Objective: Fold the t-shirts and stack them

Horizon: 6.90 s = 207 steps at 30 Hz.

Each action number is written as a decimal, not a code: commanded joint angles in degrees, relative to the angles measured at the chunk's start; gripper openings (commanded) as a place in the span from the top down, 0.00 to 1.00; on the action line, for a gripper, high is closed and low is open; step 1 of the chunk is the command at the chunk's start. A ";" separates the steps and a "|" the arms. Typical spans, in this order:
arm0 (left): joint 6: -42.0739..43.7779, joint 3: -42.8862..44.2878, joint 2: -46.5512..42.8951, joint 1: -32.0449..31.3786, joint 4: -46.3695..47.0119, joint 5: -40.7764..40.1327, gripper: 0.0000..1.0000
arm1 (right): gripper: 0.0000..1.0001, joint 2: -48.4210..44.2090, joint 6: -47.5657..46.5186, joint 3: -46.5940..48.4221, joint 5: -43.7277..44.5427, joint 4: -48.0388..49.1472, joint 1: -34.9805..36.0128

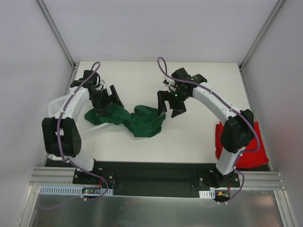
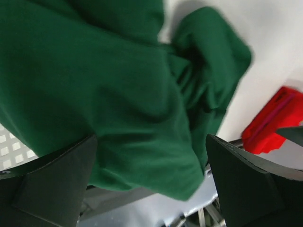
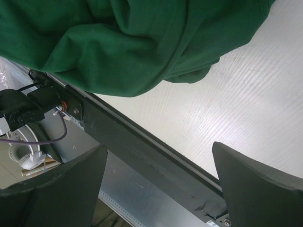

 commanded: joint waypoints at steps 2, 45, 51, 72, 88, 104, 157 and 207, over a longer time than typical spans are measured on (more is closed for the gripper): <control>3.91 4.71 5.43 0.29 -12.32 -3.20 0.01 | 0.04 -1.84 -0.37 -1.17 -0.77 -0.76 -0.24; 6.98 32.01 -9.98 -16.85 -10.18 -33.81 1.00 | 0.04 0.44 0.68 -3.54 -2.70 1.52 -0.24; 3.04 14.69 -20.12 -17.11 8.83 -8.68 0.95 | 0.04 1.67 1.30 -1.88 -3.67 1.61 -0.24; 1.90 22.48 -2.04 -18.26 -21.83 -36.95 0.01 | 0.04 -0.95 1.74 -4.77 -4.71 4.23 0.38; 3.73 -12.84 -15.64 8.90 -12.44 -17.54 0.01 | 0.04 23.98 -8.63 25.54 10.98 -1.45 13.64; 5.14 -15.49 -17.50 9.61 -11.03 -12.53 0.01 | 0.99 22.70 -6.36 11.15 25.51 -3.31 13.92; 7.69 -3.72 -4.78 -10.08 -26.15 -39.24 0.01 | 0.04 7.65 -3.98 2.61 10.93 -8.85 5.74; -7.68 8.03 -11.55 -11.05 -27.91 -40.77 0.01 | 0.04 4.39 -5.65 -5.92 4.69 -5.68 4.77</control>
